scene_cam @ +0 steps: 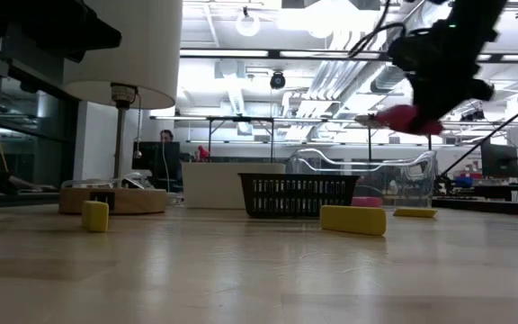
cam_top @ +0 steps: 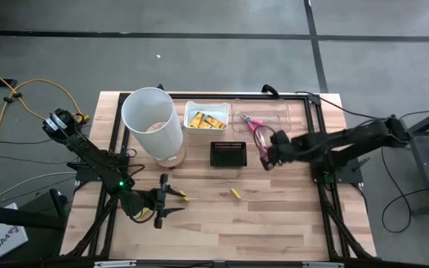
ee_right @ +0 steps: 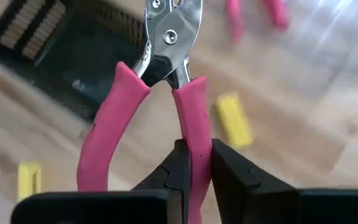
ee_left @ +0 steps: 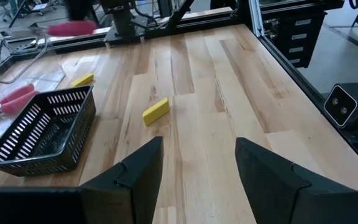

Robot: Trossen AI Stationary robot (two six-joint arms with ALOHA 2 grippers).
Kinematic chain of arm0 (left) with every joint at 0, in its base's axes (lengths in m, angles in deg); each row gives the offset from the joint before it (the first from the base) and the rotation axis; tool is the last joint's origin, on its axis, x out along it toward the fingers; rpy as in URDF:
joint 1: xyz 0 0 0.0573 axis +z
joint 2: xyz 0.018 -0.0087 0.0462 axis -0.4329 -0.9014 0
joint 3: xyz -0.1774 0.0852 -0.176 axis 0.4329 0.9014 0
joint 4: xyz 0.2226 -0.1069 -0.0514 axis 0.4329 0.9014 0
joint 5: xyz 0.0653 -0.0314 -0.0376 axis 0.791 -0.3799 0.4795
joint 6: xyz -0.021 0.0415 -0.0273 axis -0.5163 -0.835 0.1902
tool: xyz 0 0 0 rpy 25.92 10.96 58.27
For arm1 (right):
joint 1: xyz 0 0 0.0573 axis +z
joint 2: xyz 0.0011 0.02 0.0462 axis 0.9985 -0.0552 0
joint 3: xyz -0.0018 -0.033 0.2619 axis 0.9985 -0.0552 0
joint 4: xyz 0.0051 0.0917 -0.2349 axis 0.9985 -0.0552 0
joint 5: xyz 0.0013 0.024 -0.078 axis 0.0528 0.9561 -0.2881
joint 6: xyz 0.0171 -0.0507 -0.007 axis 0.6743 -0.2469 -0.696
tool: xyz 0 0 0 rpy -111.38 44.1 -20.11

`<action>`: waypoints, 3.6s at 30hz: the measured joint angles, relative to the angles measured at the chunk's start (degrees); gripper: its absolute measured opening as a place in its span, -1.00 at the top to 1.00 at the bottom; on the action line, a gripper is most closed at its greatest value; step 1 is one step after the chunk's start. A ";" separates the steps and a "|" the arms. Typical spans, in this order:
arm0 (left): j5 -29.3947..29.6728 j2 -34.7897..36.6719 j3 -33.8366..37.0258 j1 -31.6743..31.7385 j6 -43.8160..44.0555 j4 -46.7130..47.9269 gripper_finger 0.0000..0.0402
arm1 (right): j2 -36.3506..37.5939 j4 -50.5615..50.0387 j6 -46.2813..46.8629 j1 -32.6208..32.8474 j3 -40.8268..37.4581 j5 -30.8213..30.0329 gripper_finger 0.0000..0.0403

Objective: Pick & Place School Supplies
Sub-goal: Put the pink hole puncher into the transparent bin, then put the yellow eraser into the black bin

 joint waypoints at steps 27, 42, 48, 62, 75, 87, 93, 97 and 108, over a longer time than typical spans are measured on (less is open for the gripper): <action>-0.01 0.00 -0.01 0.00 0.00 0.00 0.04 | -6.84 7.11 -49.11 -39.85 4.07 9.66 0.80; 0.00 0.00 -0.01 0.00 0.00 0.00 0.04 | -17.74 10.40 -51.59 -42.52 4.07 8.33 0.80; -0.01 0.00 -0.01 0.00 0.00 0.00 0.04 | -19.89 10.43 -51.46 -44.12 4.07 10.39 0.80; 0.00 0.00 -0.01 0.00 0.00 0.00 0.04 | -20.52 10.62 -51.47 -44.29 4.07 10.83 0.65; -0.01 0.00 -0.01 0.00 0.00 0.00 0.04 | -20.24 13.21 -53.54 -44.27 4.12 10.81 0.65; 0.00 0.00 -0.01 0.00 0.00 0.00 0.04 | -14.30 12.20 -51.76 -42.41 10.35 17.71 0.65; 0.00 0.00 -0.01 0.00 0.00 0.00 0.04 | -12.93 8.77 -52.39 -37.73 10.35 18.56 0.65; -0.01 0.00 -0.01 0.00 0.00 0.00 0.04 | -12.78 6.48 -53.19 -33.37 10.35 18.35 0.65; -0.01 0.00 -0.01 0.00 0.00 0.00 0.04 | -12.78 2.89 -38.49 -19.17 10.35 14.94 0.65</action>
